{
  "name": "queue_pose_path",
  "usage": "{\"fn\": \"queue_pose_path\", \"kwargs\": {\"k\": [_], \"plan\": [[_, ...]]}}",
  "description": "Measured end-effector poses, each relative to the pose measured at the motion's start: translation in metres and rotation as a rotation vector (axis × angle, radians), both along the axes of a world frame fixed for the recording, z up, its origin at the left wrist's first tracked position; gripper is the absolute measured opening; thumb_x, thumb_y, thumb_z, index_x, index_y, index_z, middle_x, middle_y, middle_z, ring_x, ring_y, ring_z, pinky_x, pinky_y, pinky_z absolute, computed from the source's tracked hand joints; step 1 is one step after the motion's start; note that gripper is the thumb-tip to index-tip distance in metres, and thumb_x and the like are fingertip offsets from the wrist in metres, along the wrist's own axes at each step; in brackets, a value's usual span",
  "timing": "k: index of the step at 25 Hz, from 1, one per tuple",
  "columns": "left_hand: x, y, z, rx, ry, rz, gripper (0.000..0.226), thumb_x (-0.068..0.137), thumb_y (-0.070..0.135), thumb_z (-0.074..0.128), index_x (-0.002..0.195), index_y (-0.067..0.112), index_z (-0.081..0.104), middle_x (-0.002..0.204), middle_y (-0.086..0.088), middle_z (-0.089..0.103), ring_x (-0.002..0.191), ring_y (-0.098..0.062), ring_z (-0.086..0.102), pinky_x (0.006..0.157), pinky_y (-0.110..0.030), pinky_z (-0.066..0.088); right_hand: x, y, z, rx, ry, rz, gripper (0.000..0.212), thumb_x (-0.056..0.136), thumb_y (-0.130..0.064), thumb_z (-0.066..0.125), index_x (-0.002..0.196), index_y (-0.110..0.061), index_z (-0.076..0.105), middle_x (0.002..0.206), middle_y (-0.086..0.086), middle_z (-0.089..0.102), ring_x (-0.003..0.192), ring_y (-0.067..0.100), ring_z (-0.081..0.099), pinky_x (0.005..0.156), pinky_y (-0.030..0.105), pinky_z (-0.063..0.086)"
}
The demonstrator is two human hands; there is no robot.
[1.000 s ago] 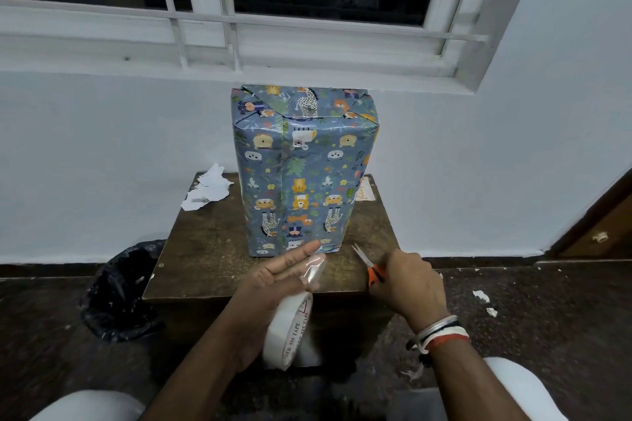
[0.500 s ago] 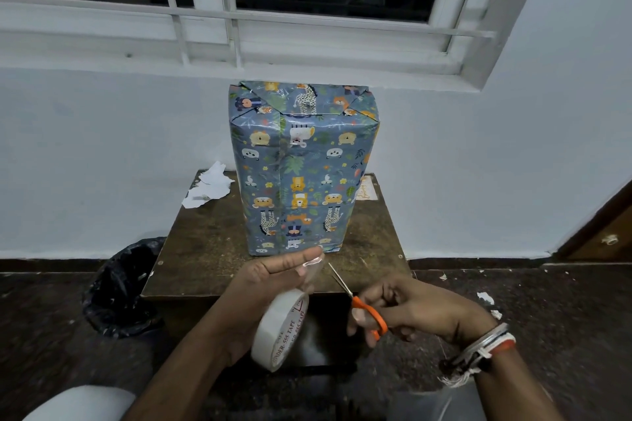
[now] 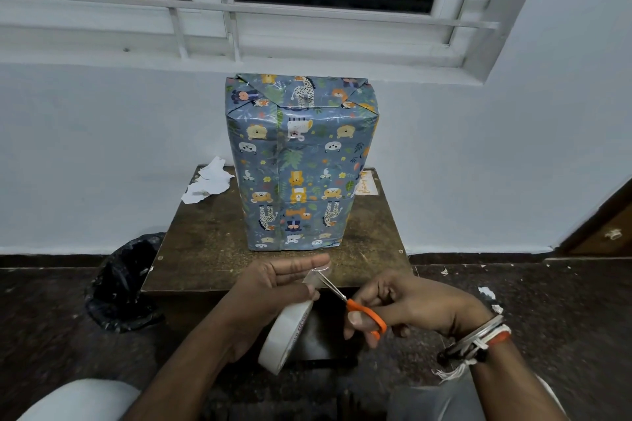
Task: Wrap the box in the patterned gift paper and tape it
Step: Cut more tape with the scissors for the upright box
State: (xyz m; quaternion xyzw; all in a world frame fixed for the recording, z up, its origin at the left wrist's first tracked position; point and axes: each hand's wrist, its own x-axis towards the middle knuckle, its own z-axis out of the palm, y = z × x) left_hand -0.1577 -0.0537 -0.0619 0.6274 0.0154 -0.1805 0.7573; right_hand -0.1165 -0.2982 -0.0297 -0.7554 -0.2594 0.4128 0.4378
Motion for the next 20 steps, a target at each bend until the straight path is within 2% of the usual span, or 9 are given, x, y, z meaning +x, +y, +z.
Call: {"fn": "queue_pose_path", "kwargs": {"k": [4,9,13,20], "plan": [[0.0001,-0.0011,0.0018,0.001,0.006,-0.017,0.046,0.088,-0.014,0.063,0.125,0.013,0.072,0.119,-0.009,0.075,0.092,-0.009,0.072,0.078,-0.019,0.055,0.0011,-0.0003,-0.0029,0.011,0.002,0.010,0.032,0.097,-0.035,0.067,0.108,-0.005,0.077,0.070,-0.009,0.071,0.056,0.003,0.050,0.049,0.021,0.032],[0.0009,0.0000,0.0019,-0.036,0.036,-0.032,0.046,0.088,-0.015,0.063,0.125,0.011,0.072,0.123,-0.007,0.074,0.094,-0.011,0.072,0.077,-0.020,0.056,0.0024,-0.0017,-0.0051,0.003,-0.011,0.020,0.028,0.098,-0.031,0.069,0.109,-0.006,0.077,0.071,-0.008,0.071,0.057,0.002,0.053,0.049,0.018,0.034],[0.0023,0.0010,0.0003,-0.060,0.052,-0.041,0.046,0.088,-0.014,0.063,0.124,0.012,0.073,0.124,-0.008,0.074,0.086,-0.010,0.072,0.075,-0.020,0.056,0.0025,-0.0025,-0.0055,-0.006,-0.018,0.003,0.028,0.096,-0.032,0.071,0.107,-0.007,0.078,0.071,-0.007,0.071,0.056,0.002,0.052,0.050,0.020,0.034],[0.0034,0.0010,-0.0004,-0.057,0.041,-0.066,0.046,0.088,-0.013,0.064,0.122,0.016,0.075,0.126,-0.007,0.073,0.093,-0.015,0.070,0.079,-0.023,0.056,0.0009,-0.0018,-0.0015,0.019,-0.003,0.008,0.034,0.096,-0.035,0.067,0.102,-0.003,0.076,0.066,-0.008,0.069,0.054,0.002,0.052,0.048,0.020,0.033]]}}
